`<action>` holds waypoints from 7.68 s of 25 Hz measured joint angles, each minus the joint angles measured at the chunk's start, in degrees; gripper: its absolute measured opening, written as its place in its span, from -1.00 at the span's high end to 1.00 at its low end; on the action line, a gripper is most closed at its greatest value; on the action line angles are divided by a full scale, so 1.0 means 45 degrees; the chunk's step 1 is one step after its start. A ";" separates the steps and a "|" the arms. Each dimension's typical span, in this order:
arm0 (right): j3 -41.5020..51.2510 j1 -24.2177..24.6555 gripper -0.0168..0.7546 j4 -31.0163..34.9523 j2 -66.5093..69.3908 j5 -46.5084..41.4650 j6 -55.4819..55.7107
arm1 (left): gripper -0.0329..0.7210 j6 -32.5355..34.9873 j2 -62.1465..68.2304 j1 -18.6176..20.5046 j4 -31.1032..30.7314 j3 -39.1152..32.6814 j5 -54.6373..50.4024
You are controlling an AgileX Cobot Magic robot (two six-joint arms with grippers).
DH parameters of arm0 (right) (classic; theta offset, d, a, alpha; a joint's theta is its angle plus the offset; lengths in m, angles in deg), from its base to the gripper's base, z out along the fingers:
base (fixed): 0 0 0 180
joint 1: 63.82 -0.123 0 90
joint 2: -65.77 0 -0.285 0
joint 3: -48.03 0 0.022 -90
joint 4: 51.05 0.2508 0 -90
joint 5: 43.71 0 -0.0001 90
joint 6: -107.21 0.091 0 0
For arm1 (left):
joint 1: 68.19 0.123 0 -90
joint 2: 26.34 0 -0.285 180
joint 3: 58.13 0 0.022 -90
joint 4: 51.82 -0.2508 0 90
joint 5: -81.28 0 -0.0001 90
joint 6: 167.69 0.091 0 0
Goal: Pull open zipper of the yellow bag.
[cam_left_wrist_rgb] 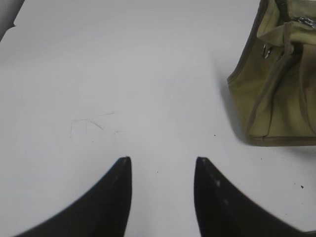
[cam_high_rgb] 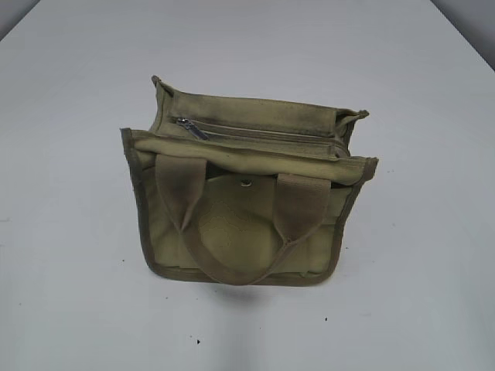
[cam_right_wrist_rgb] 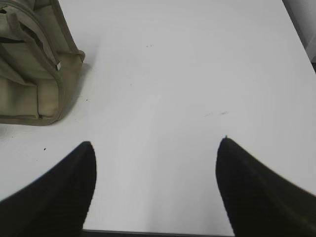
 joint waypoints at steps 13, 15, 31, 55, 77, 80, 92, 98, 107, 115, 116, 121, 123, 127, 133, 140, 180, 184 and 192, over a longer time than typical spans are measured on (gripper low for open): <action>0.0000 0.0000 -0.56 0.0000 0.0000 0.0000 0.0000 | 0.04 0.0000 0.0000 0.0000 0.0000 0.0000 0.0000; 0.0000 0.0000 -0.56 0.0000 0.0000 0.0000 0.0000 | 0.04 0.0000 0.0000 0.0000 0.0000 0.0000 0.0000; 0.0000 0.0000 -0.56 0.0000 0.0000 0.0000 -0.0010 | 0.04 0.0000 0.0000 0.0000 0.0000 0.0000 0.0000; -0.0454 -0.3275 -0.56 0.0015 0.5165 0.1727 -0.0307 | 0.04 0.2841 0.9035 0.0000 0.8796 0.0313 0.4290; -0.8440 -0.4012 -0.56 0.5388 1.6557 0.4150 -0.6394 | 0.01 0.5345 2.0044 -0.2317 1.2534 0.7585 0.2770; -0.9381 -0.4986 -0.56 0.5503 1.7351 0.4070 -0.7201 | 0.01 0.5345 2.0728 -0.2497 1.2567 0.7956 0.3003; -1.2146 -0.7757 -0.22 0.4360 2.0951 0.4311 -0.7781 | 0.69 0.5345 2.1890 -0.3009 1.2689 0.9215 0.3274; -1.2441 -0.8513 0.16 0.3325 2.2167 0.4802 -0.7913 | 0.87 0.5345 2.1890 -0.3019 1.2690 0.9276 0.3243; -1.2450 -0.8557 0.20 0.2689 2.3238 0.5068 -0.7938 | 0.87 0.5345 2.1890 -0.3019 1.2788 0.9276 0.2989; -1.2506 -0.8557 0.67 0.2275 2.3668 0.5020 -0.7938 | 0.87 0.5345 2.1937 -0.3019 1.2788 0.9276 0.2952; -1.2520 -0.8557 0.75 0.2246 2.3693 0.4933 -0.7927 | 0.87 0.5345 2.1949 -0.3019 1.2788 0.9276 0.2924; -1.2572 -0.8557 0.95 0.1983 2.3708 0.4437 -0.7889 | 0.88 0.5371 2.1978 -0.3019 1.2800 0.9276 0.2821; -1.2588 -0.8542 0.95 0.1580 2.3634 0.4145 -0.7559 | 0.88 0.5375 2.1978 -0.3023 1.2819 0.9276 0.2749; -1.2611 -0.8105 0.95 0.0769 2.3261 0.2850 -0.6149 | 0.88 0.5385 2.1978 -0.3023 1.2985 0.9276 0.2594; -1.2600 -0.6177 0.95 0.0608 2.2199 -0.0028 -0.4572 | 0.88 0.5385 2.1937 -0.3009 1.3155 0.9354 0.2562; -1.2399 -0.4120 0.95 0.0699 2.1369 -0.1611 -0.3466 | 0.88 0.5385 2.1926 -0.2996 1.3118 0.9354 0.2562; -0.1055 -0.4012 -0.56 0.0103 0.5702 -0.1751 0.0406 | -0.10 0.0850 0.7210 -0.2957 0.1450 0.1985 -0.0186; -0.0566 -0.4012 -0.56 0.0090 0.4263 -0.1781 0.0406 | -0.10 0.0824 0.4893 -0.2957 0.0993 0.0212 -0.0163; -0.0481 -0.4012 -0.56 0.0090 0.3673 -0.1441 0.0392 | -0.10 0.0799 0.2673 -0.2957 0.0142 0.0071 -0.0051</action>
